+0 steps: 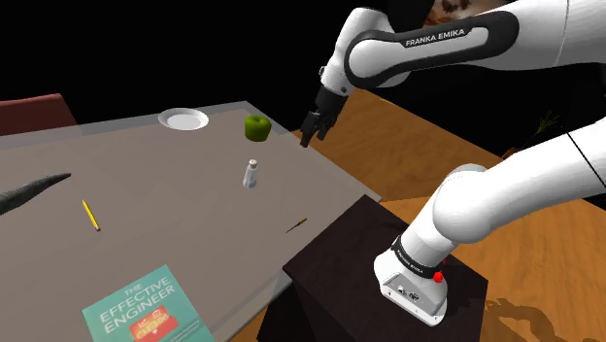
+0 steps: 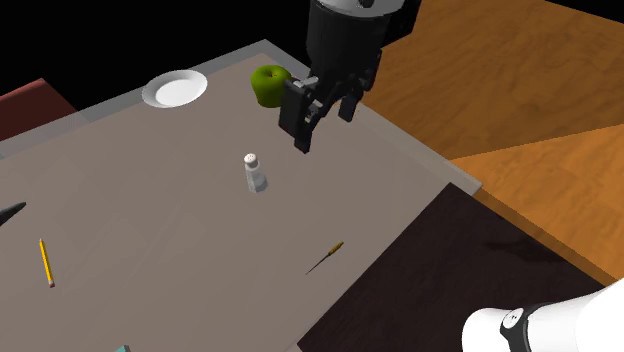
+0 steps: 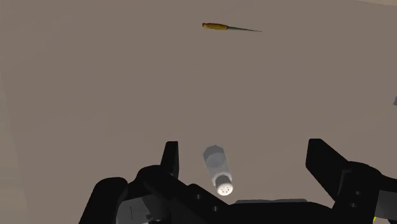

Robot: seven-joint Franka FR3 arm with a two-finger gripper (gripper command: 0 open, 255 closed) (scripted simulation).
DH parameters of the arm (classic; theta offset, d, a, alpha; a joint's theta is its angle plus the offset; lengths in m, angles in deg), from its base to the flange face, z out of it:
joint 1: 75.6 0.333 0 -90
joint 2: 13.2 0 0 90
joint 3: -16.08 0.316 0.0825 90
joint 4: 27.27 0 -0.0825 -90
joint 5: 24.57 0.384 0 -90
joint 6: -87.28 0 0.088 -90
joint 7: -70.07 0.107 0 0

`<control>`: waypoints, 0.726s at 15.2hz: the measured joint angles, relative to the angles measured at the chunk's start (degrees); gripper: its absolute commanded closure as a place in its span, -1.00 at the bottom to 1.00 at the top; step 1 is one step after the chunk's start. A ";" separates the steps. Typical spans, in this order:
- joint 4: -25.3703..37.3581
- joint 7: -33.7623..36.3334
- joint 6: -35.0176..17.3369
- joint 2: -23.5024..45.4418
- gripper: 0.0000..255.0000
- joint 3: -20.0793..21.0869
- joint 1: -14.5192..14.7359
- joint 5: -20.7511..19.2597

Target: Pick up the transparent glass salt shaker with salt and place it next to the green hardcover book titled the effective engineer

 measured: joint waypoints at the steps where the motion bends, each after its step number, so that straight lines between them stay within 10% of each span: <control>1: -0.53 0.26 -2.76 1.68 -1.00 0.35 0.21 0.41; 11: 3.29 0.24 -27.56 24.58 -1.00 1.78 1.34 3.63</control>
